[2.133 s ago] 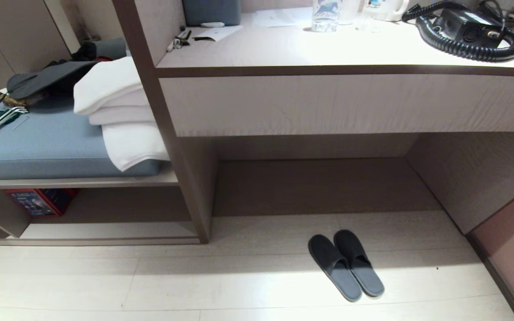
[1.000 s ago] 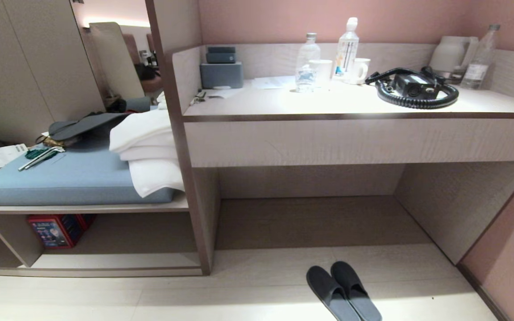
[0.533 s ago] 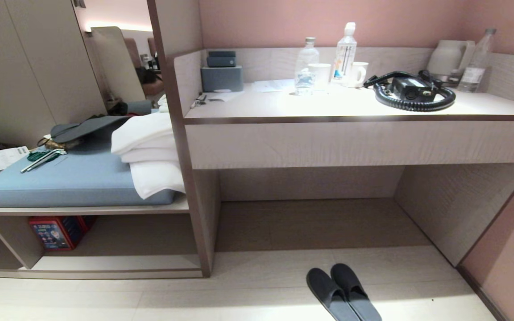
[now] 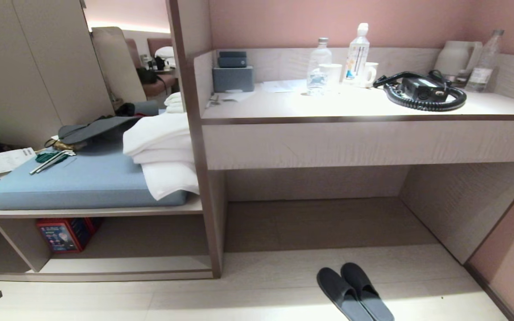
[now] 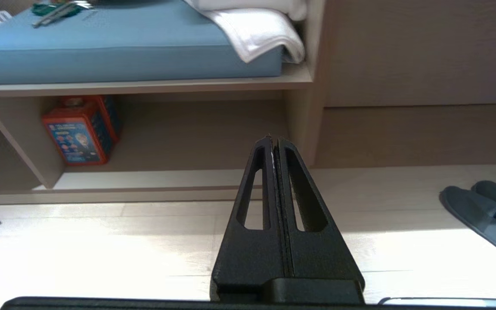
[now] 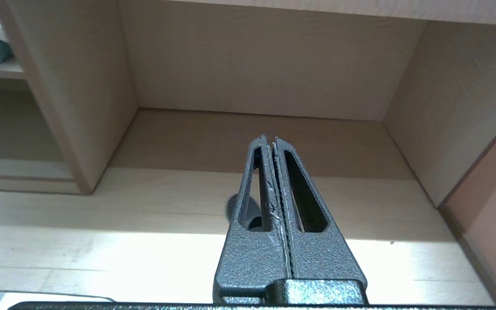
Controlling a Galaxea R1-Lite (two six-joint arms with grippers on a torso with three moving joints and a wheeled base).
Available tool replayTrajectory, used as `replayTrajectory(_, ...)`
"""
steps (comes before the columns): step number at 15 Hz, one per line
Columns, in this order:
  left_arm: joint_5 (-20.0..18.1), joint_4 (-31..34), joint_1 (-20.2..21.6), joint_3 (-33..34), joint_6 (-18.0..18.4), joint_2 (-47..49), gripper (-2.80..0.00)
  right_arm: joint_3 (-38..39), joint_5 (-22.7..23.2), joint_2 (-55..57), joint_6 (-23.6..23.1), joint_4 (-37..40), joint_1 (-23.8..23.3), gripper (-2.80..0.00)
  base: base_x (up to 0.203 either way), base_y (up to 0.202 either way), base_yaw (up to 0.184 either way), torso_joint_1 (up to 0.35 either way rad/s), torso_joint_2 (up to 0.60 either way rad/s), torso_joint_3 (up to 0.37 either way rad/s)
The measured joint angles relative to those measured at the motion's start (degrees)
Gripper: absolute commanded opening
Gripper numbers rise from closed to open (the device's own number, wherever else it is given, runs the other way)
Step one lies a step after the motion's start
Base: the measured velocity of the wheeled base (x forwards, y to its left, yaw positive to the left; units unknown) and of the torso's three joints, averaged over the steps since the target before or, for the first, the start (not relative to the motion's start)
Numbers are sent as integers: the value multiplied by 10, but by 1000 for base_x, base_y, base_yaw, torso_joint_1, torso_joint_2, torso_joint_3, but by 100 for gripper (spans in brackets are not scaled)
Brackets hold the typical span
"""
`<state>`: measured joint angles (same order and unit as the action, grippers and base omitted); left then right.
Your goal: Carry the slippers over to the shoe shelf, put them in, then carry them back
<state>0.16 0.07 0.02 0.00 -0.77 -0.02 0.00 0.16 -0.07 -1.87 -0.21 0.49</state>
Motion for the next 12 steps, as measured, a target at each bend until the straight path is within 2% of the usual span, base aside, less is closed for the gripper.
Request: replayTrajectory(12,0,0,0,0,0,0,-280,0,0,0,1,0,0,-280,0,196,-1,1,3,3)
